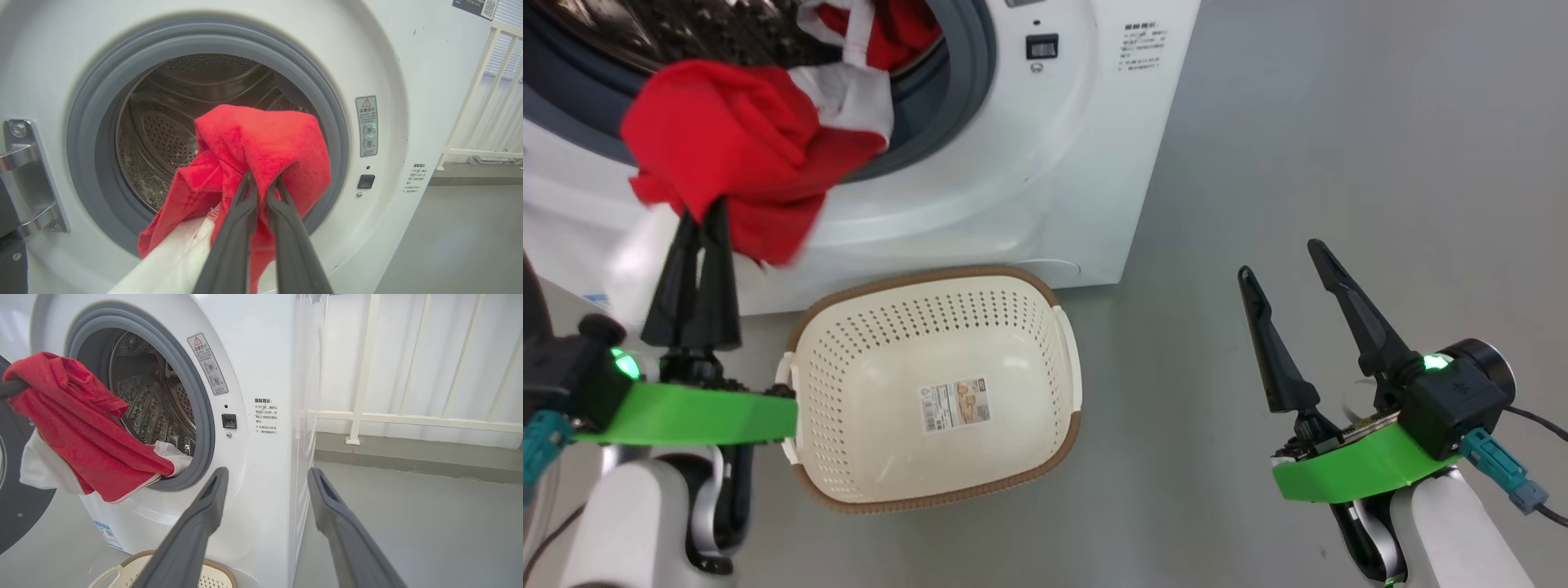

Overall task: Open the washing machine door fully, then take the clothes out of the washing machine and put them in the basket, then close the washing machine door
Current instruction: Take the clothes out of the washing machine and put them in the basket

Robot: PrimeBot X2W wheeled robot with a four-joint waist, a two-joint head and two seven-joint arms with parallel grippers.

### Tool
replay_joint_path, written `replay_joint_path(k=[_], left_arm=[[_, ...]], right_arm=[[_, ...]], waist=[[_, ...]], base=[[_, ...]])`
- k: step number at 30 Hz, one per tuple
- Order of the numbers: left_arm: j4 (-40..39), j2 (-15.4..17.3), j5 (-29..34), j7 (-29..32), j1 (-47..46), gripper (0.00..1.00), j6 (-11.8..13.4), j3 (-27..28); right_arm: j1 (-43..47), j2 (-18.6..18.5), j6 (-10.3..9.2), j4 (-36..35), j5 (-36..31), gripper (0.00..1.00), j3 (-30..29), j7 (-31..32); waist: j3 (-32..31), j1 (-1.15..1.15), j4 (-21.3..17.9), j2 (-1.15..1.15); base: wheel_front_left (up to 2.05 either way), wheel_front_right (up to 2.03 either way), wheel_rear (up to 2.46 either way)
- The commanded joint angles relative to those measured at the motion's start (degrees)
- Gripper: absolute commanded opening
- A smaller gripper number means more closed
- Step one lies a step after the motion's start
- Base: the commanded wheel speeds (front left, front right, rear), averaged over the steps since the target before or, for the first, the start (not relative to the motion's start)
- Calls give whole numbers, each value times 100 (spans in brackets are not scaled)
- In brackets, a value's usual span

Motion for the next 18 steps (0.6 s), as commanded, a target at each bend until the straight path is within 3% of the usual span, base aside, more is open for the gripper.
replay_joint_path(k=[1, 11, 18], left_arm=[[-209, 138, -24, 9, 31, 0, 38, 156], [-1281, -80, -71, 447, 649, 0, 195, -142], [-559, -194, -283, 566, 638, 0, 164, -243]], right_arm=[[51, 6, 34, -123, 50, 100, 117, -36], [154, 6, 34, -151, 51, 100, 150, -36], [103, 6, 34, -206, 60, 100, 193, -36]], waist=[[-99, 0, 53, 0], [-285, 0, 58, 0], [-59, 0, -25, 0]], base=[[0, 0, 0], [0, 0, 0], [0, 0, 0]])
